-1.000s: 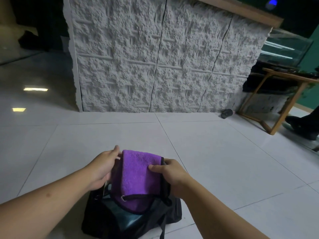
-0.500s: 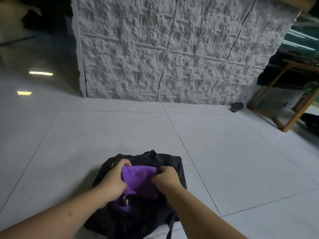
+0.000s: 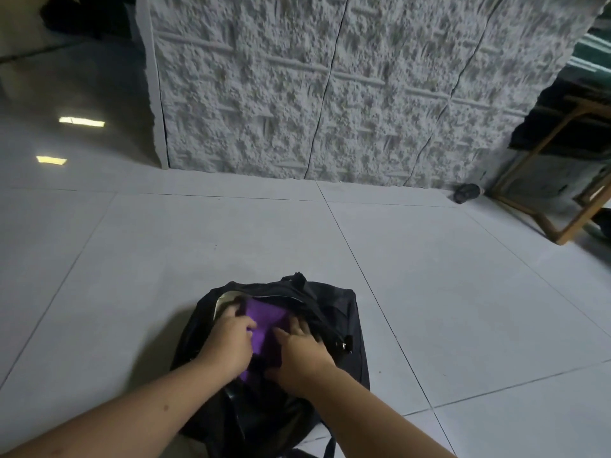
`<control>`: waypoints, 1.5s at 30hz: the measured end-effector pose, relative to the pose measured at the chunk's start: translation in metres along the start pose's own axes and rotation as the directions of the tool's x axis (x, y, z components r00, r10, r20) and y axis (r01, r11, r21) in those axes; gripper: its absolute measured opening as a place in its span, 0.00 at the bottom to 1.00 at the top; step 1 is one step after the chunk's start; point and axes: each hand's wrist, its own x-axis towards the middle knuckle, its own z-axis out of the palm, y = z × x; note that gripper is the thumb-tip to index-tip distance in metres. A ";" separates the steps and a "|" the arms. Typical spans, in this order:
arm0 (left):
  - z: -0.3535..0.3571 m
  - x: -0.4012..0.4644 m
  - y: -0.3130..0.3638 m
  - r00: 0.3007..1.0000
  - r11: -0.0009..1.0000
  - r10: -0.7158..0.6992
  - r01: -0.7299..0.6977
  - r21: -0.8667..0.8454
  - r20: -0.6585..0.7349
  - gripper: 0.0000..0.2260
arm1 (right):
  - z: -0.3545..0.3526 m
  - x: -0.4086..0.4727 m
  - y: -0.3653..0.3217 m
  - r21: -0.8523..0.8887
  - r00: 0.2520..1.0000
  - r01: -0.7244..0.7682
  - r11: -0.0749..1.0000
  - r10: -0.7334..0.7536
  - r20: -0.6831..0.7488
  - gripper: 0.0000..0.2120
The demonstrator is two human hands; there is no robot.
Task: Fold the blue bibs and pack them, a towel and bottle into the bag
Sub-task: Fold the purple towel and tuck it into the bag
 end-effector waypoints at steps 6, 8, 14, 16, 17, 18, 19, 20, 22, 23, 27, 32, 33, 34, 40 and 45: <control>0.012 -0.004 0.010 0.892 0.751 0.227 -0.416 0.513 0.390 0.37 | 0.016 0.013 0.007 -0.074 0.993 -0.039 0.997 0.047 0.104 0.45; 0.018 -0.001 0.003 0.887 0.777 0.139 -0.374 0.506 0.441 0.35 | 0.015 0.013 0.014 -0.088 0.988 -0.056 0.995 0.068 0.135 0.47; 0.033 0.011 -0.011 0.887 0.791 0.063 -0.324 0.519 0.457 0.32 | 0.015 0.025 0.025 -0.028 0.981 -0.066 0.997 0.070 0.181 0.38; 0.036 0.015 -0.014 0.879 0.797 0.037 -0.312 0.518 0.475 0.32 | 0.016 0.030 0.027 -0.022 0.977 -0.051 0.998 0.054 0.207 0.38; 0.036 0.016 -0.016 0.877 0.797 0.028 -0.309 0.518 0.480 0.32 | 0.015 0.031 0.027 -0.022 0.974 -0.048 0.999 0.052 0.220 0.38; 0.037 0.018 -0.017 0.874 0.802 0.020 -0.304 0.515 0.485 0.33 | 0.014 0.032 0.026 -0.023 0.972 -0.048 0.999 0.052 0.229 0.38; 0.038 0.019 -0.017 0.874 0.809 0.015 -0.296 0.509 0.485 0.33 | 0.012 0.033 0.026 -0.027 0.972 -0.045 0.999 0.050 0.231 0.39; 0.038 0.018 -0.017 0.876 0.814 0.010 -0.288 0.505 0.482 0.33 | 0.010 0.033 0.026 -0.036 0.971 -0.042 0.998 0.049 0.233 0.39; 0.036 0.017 -0.015 0.881 0.814 0.011 -0.283 0.508 0.472 0.33 | 0.005 0.031 0.026 -0.058 0.972 -0.037 0.998 0.049 0.231 0.40; 0.035 0.016 -0.015 0.885 0.817 0.014 -0.279 0.504 0.466 0.33 | 0.005 0.030 0.027 -0.062 0.974 -0.035 0.997 0.048 0.223 0.41; 0.028 0.007 -0.005 0.901 0.840 -0.010 -0.228 0.492 0.434 0.31 | -0.001 0.012 0.036 -0.055 0.986 -0.042 0.998 0.050 0.161 0.44; 0.017 -0.003 -0.002 0.915 0.891 -0.077 -0.115 0.440 0.396 0.33 | -0.008 -0.011 0.045 0.129 0.991 -0.132 0.983 0.132 0.009 0.27; 0.014 -0.004 -0.006 0.914 0.906 -0.076 -0.103 0.410 0.398 0.35 | -0.012 -0.015 0.047 0.177 0.986 -0.159 0.971 0.164 -0.012 0.23; 0.010 -0.005 -0.009 0.912 0.918 -0.075 -0.095 0.385 0.403 0.38 | -0.016 -0.016 0.049 0.209 0.982 -0.180 0.961 0.189 -0.025 0.20; -0.017 -0.012 -0.007 0.912 0.929 -0.014 -0.140 0.343 0.409 0.45 | -0.038 -0.025 0.060 0.233 0.976 -0.185 0.955 0.206 -0.071 0.17; -0.022 -0.007 0.016 0.928 0.931 0.047 -0.175 0.320 0.370 0.52 | -0.050 -0.030 0.070 0.276 0.963 -0.227 0.934 0.258 -0.082 0.23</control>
